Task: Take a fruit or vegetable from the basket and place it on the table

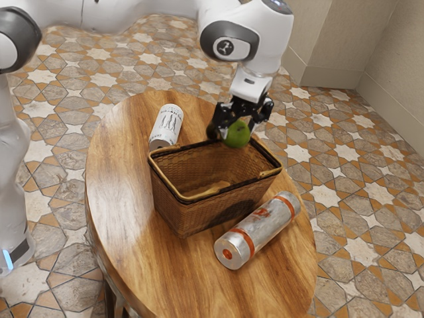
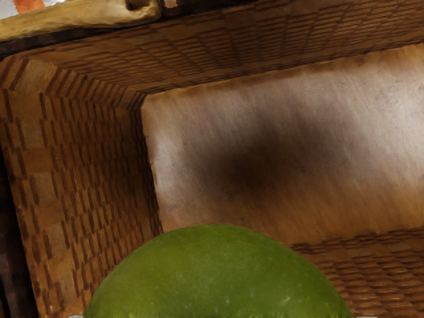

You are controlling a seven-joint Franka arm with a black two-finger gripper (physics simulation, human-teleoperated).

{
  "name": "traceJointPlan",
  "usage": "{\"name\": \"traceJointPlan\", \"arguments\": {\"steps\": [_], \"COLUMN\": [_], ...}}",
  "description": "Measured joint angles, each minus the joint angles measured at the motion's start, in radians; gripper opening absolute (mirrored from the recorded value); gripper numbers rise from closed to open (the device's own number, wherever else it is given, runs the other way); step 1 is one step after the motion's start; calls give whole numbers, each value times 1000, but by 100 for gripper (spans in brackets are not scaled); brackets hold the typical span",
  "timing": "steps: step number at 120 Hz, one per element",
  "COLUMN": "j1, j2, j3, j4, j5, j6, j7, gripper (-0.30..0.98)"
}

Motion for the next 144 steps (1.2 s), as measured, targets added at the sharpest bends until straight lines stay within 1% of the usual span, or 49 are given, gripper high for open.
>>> {"name": "traceJointPlan", "arguments": {"steps": [5,11,19,29,40,53,57,69,91,97,101,106,115,118,121,127,144], "j1": [-17,-10,29,112,179,251,268,321,400,386,345,253,41,-7,-35,-38,46], "j2": [3,7,13,37,54,57,57,61,98,117,128,135,151,156,159,161,162], "j3": [52,114,187,227,254,268,275,284,292,289,282,270,265,267,267,270,280], "j4": [50,100,134,123,74,10,-23,-107,-153,-157,-155,-152,-150,-146,-142,-133,-119], "j5": [0,1,1,2,3,3,3,3,4,2,1,0,-3,-4,-5,-5,-6], "j6": [-22,-42,-62,-67,-42,15,43,134,295,327,339,349,363,367,369,371,364], "j7": [0,-1,-2,-3,-4,-5,-5,-6,-7,-7,-7,-7,-8,-8,-8,-8,-8], "gripper": [43,45,46,46,44,46,46,43,44,45,45,44,45,46,46,45,46]}}
